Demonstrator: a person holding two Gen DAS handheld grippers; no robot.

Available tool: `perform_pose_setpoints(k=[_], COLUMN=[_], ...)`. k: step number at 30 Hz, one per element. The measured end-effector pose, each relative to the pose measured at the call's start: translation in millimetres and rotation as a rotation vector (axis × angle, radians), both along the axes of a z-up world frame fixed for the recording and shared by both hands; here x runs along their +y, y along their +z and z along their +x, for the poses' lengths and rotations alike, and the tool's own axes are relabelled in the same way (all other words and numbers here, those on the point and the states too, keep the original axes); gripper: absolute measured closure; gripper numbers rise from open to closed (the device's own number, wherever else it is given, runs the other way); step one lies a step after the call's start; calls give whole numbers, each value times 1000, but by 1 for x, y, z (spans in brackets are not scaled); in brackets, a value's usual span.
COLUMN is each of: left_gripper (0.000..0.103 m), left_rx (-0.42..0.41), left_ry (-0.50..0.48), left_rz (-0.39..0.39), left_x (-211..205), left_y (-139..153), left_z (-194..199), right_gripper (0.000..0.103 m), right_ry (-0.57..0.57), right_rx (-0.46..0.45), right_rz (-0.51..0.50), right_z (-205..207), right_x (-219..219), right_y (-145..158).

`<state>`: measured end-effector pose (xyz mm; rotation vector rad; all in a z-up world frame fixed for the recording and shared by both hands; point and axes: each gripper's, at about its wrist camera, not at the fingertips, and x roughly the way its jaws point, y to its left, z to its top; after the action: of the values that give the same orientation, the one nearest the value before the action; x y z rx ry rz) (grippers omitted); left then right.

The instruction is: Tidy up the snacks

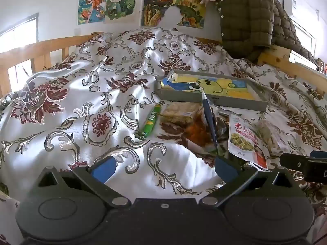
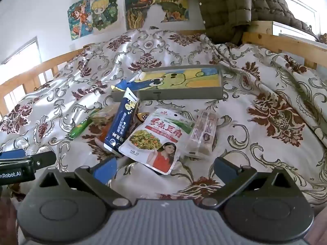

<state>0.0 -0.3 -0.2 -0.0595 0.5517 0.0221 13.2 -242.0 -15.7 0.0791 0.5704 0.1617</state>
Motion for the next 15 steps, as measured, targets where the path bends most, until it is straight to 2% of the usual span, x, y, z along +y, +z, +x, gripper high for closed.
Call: perform_pose_setpoints(k=[15], left_gripper=[1], left_rx=[-6], left_ry=[-4], left_rz=[-9], left_x=[1], left_y=[1], left_z=[2], right_gripper=[0], right_ry=[0], right_rx=[2], right_rz=[-4], right_z=[0], right_x=[1], right_y=[0])
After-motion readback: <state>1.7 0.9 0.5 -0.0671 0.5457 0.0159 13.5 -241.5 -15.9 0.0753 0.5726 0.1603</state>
